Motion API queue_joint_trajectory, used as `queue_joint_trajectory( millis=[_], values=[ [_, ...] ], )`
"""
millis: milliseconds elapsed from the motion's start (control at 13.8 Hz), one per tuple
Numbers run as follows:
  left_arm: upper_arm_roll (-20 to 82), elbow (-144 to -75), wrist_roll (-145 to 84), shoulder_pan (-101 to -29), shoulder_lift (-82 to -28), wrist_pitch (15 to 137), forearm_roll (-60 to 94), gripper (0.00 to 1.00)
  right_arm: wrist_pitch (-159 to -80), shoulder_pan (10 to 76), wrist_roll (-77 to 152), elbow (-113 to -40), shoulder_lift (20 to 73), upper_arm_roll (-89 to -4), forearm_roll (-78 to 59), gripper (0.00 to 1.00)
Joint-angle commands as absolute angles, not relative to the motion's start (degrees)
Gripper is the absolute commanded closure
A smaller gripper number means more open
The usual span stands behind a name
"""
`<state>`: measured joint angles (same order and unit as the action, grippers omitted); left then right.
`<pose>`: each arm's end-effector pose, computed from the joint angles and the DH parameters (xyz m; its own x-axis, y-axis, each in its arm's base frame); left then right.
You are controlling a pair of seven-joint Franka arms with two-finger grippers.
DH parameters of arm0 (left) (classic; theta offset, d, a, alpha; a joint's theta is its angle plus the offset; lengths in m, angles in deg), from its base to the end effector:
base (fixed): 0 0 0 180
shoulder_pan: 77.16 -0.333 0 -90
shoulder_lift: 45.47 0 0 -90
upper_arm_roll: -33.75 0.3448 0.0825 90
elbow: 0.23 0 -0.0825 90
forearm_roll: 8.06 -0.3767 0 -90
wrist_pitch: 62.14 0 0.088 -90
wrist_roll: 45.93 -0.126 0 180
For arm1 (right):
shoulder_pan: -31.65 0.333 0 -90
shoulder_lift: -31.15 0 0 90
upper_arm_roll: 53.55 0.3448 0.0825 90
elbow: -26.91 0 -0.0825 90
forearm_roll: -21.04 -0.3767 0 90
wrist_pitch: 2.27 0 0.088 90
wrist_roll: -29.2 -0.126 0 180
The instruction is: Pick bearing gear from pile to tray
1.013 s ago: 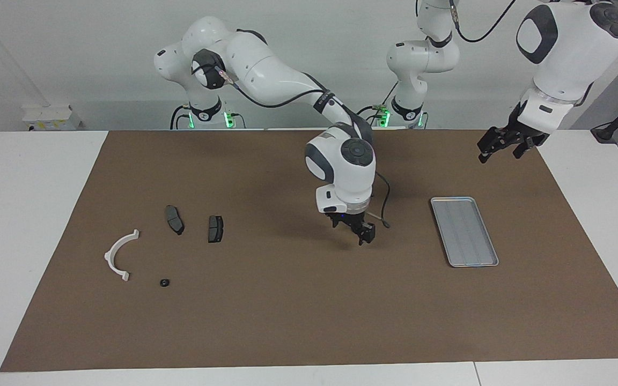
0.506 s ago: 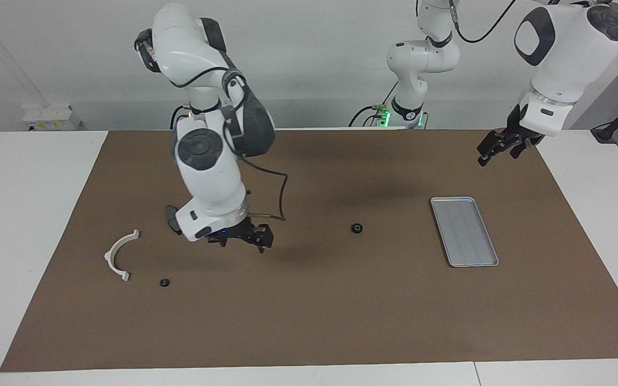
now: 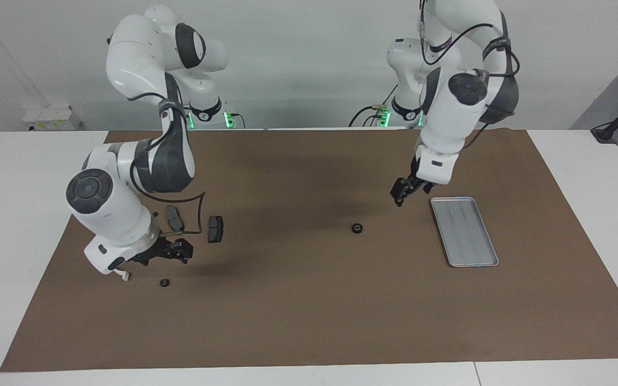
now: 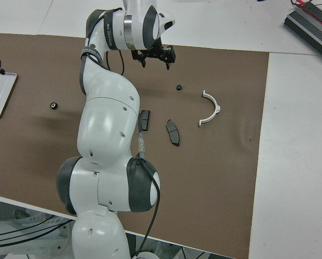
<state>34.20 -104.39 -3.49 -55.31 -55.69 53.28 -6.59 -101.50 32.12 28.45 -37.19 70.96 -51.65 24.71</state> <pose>0.5670 -0.2245 0.4530 0.9295 0.3689 -0.0015 0.3688 -0.9291 0.0284 0.7469 0.0166 0.4021 0.9962 0.0325 -0.0809 0.0360 -0.9985 0.0420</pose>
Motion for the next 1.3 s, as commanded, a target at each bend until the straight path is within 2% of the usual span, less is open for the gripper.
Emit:
queue_joint_trajectory(
  millis=[0,217,434,651,868,1230],
  values=[
    [35.51,-102.62,2.57,-50.1,-63.46,58.69,-6.57,0.0,-106.58,31.82,29.46,-41.55,70.7,-51.0,27.54,0.0],
    [35.25,-106.03,7.24,-47.98,-66.47,66.5,-6.57,0.0,-111.59,31.21,29.02,-43.58,71.92,-50.91,30.62,0.0],
    [35.34,-107.19,7.25,-46.57,-67.88,68.03,-6.57,0.0,-114.86,30.68,29.11,-44.81,73.07,-50.91,30.62,0.0],
    [35.25,-108.59,7.86,-46.49,-67.62,68.82,-6.57,0.0,-116.26,29.98,29.02,-44.72,74.56,-50.74,30.62,0.02],
    [35.25,-109.38,8.47,-46.22,-67.53,69.95,-6.57,0.08,-116.36,29.54,28.06,-44.55,75.44,-50.39,30.45,0.05],
    [35.33,-111.41,9.97,-44.99,-67.26,72.77,-6.48,0.09,-114.87,29.27,27.7,-44.2,76.15,-50.12,30.18,0.08]
  ],
)
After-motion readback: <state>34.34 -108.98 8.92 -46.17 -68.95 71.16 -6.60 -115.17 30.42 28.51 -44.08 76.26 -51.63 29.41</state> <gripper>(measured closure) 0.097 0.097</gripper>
